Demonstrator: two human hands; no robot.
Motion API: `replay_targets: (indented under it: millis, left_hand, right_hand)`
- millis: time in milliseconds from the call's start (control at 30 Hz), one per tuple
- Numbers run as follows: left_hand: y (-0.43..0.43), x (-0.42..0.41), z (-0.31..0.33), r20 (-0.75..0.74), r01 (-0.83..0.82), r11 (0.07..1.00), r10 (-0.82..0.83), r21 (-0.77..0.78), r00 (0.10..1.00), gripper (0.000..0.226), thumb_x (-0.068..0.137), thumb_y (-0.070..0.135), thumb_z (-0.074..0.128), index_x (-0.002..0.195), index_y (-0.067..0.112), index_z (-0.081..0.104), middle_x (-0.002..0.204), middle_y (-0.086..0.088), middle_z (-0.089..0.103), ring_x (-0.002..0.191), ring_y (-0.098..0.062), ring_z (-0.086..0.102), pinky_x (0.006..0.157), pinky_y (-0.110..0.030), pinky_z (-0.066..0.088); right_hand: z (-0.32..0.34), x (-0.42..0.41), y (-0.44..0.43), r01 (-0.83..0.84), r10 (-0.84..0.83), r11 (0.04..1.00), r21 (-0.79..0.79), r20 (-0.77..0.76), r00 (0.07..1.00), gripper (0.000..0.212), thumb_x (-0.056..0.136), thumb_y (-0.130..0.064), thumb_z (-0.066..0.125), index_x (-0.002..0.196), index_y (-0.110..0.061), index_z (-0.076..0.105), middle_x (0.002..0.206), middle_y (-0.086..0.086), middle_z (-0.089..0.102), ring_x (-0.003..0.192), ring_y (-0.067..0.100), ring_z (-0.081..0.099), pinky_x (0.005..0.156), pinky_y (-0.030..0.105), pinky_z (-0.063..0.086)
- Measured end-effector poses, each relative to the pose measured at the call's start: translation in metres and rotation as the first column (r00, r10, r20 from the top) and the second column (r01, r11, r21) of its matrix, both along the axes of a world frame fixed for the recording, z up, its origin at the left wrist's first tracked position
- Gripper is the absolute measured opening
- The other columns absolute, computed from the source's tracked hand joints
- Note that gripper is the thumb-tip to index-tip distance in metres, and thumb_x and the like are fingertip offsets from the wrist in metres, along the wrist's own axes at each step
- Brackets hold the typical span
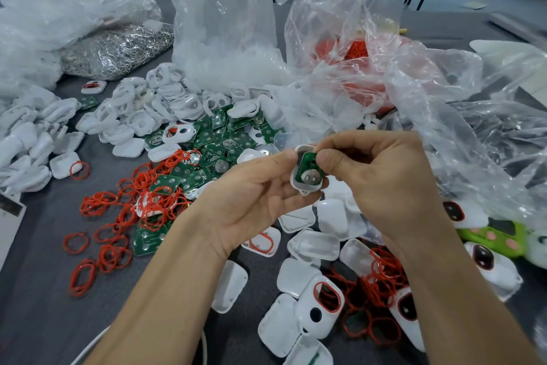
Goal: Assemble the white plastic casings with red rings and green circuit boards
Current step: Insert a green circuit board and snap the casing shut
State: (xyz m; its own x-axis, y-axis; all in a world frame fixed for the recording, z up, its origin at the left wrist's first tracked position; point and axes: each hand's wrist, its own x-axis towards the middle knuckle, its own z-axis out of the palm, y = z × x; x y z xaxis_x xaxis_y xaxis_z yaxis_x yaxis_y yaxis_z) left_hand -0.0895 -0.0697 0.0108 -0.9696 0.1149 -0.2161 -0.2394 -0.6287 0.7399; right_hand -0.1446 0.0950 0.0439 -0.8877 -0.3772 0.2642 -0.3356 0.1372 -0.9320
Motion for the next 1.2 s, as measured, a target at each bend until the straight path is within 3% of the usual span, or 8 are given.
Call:
replay_targets:
  millis: [267,467,1200]
  left_hand:
    - [0.001,0.0,0.0,-0.015,0.017,1.0,-0.017,0.013,1.0,0.029,0.09,0.023,0.059,0.104,0.012,0.081,0.105,-0.011,0.076,0.097,-0.023,0.075,0.081,-0.033,0.061]
    - [0.0,0.0,-0.001,-0.061,0.049,0.998,-0.048,0.026,0.997,0.03,0.087,0.025,0.067,0.111,0.012,0.079,0.109,-0.01,0.076,0.101,-0.021,0.075,0.087,-0.034,0.061]
    - [0.0,-0.001,-0.001,-0.091,0.012,1.0,-0.013,-0.009,0.996,0.04,0.075,0.025,0.074,0.112,0.012,0.079,0.106,-0.01,0.078,0.097,-0.017,0.076,0.085,-0.031,0.062]
  right_hand:
    - [0.001,0.004,0.001,0.113,-0.105,0.99,0.079,-0.1,0.989,0.02,0.08,-0.016,0.086,0.075,-0.035,0.079,0.07,-0.015,0.075,0.068,0.011,0.074,0.066,0.032,0.062]
    - [0.002,0.006,0.001,0.142,-0.131,0.987,0.071,-0.139,0.982,0.017,0.08,-0.016,0.087,0.079,-0.032,0.081,0.069,-0.014,0.075,0.063,0.01,0.072,0.058,0.024,0.059]
    - [-0.001,0.015,-0.004,0.284,-0.229,0.954,0.097,-0.375,0.898,0.012,0.079,-0.021,0.087,0.086,-0.03,0.084,0.08,-0.02,0.075,0.07,-0.003,0.07,0.066,0.015,0.056]
